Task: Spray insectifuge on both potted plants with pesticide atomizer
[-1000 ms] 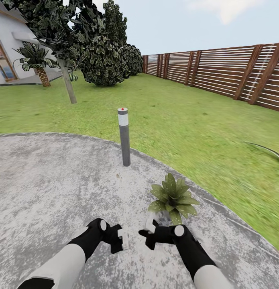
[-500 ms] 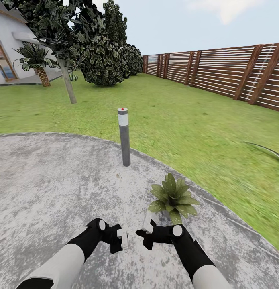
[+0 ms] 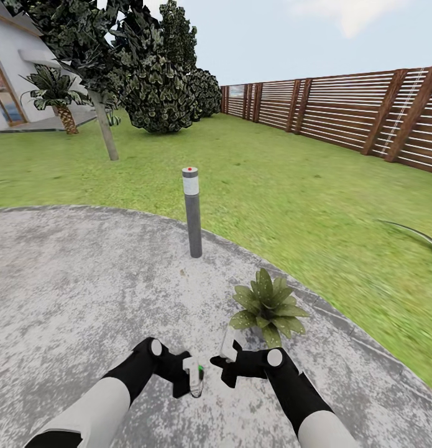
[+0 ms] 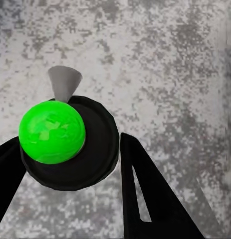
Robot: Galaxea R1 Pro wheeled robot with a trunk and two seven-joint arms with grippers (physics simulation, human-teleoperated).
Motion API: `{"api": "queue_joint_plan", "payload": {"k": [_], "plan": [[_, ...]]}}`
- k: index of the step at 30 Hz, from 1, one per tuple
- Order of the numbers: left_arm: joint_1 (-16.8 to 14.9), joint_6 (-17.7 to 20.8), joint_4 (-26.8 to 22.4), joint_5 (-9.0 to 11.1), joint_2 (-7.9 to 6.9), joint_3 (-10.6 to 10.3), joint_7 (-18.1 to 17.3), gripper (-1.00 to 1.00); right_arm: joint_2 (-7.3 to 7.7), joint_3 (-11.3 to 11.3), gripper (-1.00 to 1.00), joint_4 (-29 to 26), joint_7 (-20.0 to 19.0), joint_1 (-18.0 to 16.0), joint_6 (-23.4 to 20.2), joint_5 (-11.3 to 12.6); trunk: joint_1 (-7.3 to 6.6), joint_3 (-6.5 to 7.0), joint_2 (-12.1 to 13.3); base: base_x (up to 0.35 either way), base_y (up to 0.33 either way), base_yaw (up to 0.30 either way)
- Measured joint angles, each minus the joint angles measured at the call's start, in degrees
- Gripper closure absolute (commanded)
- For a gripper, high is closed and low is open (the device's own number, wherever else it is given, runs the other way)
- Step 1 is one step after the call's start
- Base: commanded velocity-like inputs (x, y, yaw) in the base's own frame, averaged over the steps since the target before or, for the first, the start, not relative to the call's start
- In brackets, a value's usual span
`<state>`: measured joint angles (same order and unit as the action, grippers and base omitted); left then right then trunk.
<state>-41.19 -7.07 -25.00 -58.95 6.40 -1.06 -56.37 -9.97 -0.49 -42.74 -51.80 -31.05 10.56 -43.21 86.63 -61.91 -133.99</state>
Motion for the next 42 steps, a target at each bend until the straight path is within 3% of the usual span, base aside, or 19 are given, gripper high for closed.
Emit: {"api": "queue_joint_plan", "payload": {"k": [3,5,24,28,29,42], "plan": [[0.0,-0.8,-0.6,2.8,0.0,-0.1,-2.7,1.0,0.0,0.0,1.0,0.0,0.0,0.0,0.0,0.0,0.0,0.0,0.0,0.0,0.0,0.0],[0.0,-0.9,-0.8,3.3,0.0,-0.1,-3.1,1.0,0.0,0.0,1.0,0.0,0.0,0.0,0.0,0.0,0.0,0.0,0.0,0.0,0.0,0.0],[-0.1,-0.8,-1.0,4.0,0.59,-0.2,-3.1,1.0,0.0,-0.1,1.0,0.2,0.1,0.0,0.0,0.0,0.0,0.0,0.0,0.0,0.0,0.0],[-0.3,-1.0,-1.0,8.7,0.39,-0.6,-3.3,1.0,0.0,-0.1,1.0,0.3,0.1,0.0,0.0,0.0,0.0,0.0,0.0,0.0,0.0,0.0],[-0.3,-1.0,-1.0,9.1,0.37,-0.7,-3.3,1.0,0.0,-0.1,1.0,0.3,0.1,0.0,0.0,0.0,0.0,0.0,0.0,0.0,0.0,0.0],[-0.3,-1.0,-0.7,9.1,-0.07,-0.9,-3.1,1.0,0.0,0.0,1.0,0.3,0.1,0.0,0.0,0.0,0.0,0.0,0.0,0.0,0.0,0.0]]}}
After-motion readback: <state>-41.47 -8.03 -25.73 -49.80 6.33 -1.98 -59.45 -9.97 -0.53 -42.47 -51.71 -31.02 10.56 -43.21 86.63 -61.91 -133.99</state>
